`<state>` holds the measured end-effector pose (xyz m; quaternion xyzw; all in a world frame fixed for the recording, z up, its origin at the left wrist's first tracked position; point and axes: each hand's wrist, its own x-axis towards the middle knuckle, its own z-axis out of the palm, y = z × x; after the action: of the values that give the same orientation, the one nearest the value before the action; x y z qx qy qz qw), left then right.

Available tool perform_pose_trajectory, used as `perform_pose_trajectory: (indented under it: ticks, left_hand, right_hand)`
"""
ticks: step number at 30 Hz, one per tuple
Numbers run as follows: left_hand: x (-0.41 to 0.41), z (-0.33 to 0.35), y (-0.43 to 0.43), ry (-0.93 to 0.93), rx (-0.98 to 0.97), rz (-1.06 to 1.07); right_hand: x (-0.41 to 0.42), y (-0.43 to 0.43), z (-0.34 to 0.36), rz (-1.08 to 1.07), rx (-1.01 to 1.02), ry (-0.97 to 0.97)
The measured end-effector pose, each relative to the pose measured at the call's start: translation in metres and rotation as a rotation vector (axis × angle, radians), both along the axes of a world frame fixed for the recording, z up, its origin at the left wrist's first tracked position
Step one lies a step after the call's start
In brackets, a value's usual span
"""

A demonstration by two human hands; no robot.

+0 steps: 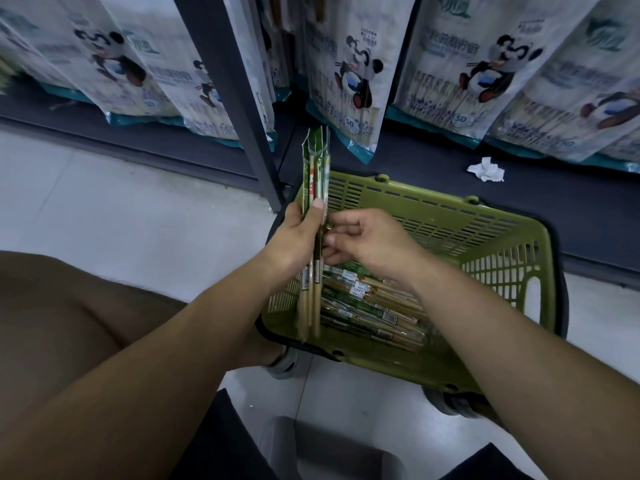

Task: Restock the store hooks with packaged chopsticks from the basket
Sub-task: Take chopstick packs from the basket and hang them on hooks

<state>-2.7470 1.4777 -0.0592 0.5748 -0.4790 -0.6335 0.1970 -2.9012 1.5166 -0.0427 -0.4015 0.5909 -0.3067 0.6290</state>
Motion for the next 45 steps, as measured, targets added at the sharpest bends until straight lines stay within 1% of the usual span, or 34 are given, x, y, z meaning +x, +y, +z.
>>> perform_pose_trajectory:
  ticks: [2, 4, 6, 8, 9, 10, 12, 13, 15, 17, 20, 22, 27, 31, 35, 38, 40, 42, 45]
  left_hand:
    - [-0.001, -0.002, 0.002, 0.007, -0.038, -0.021]
    - [-0.001, -0.005, 0.001, -0.012, -0.119, 0.0]
    - [0.001, -0.004, -0.003, 0.003, -0.146, 0.086]
    - [0.007, -0.002, -0.009, 0.048, -0.124, 0.166]
    - [0.01, 0.0, -0.013, 0.059, -0.112, 0.184]
    - [0.014, 0.001, -0.015, 0.062, -0.103, 0.188]
    - [0.019, 0.002, -0.017, 0.075, -0.071, 0.179]
    - [0.019, 0.001, -0.016, 0.084, -0.048, 0.177]
    - [0.019, -0.001, -0.013, 0.094, -0.019, 0.176]
    - [0.018, -0.003, -0.012, 0.098, -0.011, 0.183]
    - [0.019, -0.005, -0.014, 0.109, 0.0, 0.19]
    - [0.019, -0.006, -0.013, 0.111, -0.002, 0.183]
    - [0.015, -0.008, -0.012, 0.123, 0.004, 0.189]
    - [0.016, -0.01, -0.014, 0.135, 0.005, 0.198]
    - [0.017, -0.012, -0.014, 0.139, 0.002, 0.19]
    - [0.018, -0.012, -0.014, 0.149, 0.005, 0.193]
    - [0.018, -0.013, -0.014, 0.151, 0.004, 0.199]
    - [0.018, -0.013, -0.014, 0.147, -0.005, 0.2]
    - [0.016, -0.012, -0.012, 0.135, -0.026, 0.208]
  right_hand:
    - [0.002, 0.0, -0.002, -0.031, -0.036, 0.023]
    - [0.004, -0.001, -0.005, -0.015, -0.073, 0.047]
    - [-0.001, -0.002, -0.015, -0.024, -0.096, 0.098]
    - [-0.012, 0.002, -0.032, -0.019, -0.109, 0.213]
    - [-0.019, 0.007, -0.045, 0.046, -0.091, 0.308]
    - [-0.025, 0.014, -0.06, 0.161, -0.042, 0.414]
    - [-0.034, 0.033, -0.092, 0.414, 0.119, 0.587]
    - [-0.035, 0.044, -0.107, 0.517, 0.193, 0.643]
    - [-0.034, 0.065, -0.132, 0.669, 0.267, 0.711]
    - [-0.032, 0.077, -0.148, 0.71, 0.263, 0.747]
    - [-0.03, 0.084, -0.16, 0.641, 0.248, 0.824]
    - [-0.027, 0.086, -0.164, 0.661, 0.242, 0.864]
    - [-0.026, 0.092, -0.168, 0.592, 0.19, 0.858]
    - [-0.024, 0.089, -0.166, 0.697, 0.18, 0.874]
    - [-0.026, 0.084, -0.165, 0.787, 0.193, 0.85]
    - [-0.033, 0.083, -0.164, 0.811, 0.174, 0.83]
    - [-0.04, 0.082, -0.161, 0.748, 0.16, 0.784]
    - [-0.047, 0.077, -0.151, 0.631, 0.144, 0.729]
    - [-0.054, 0.061, -0.122, 0.349, 0.148, 0.568]
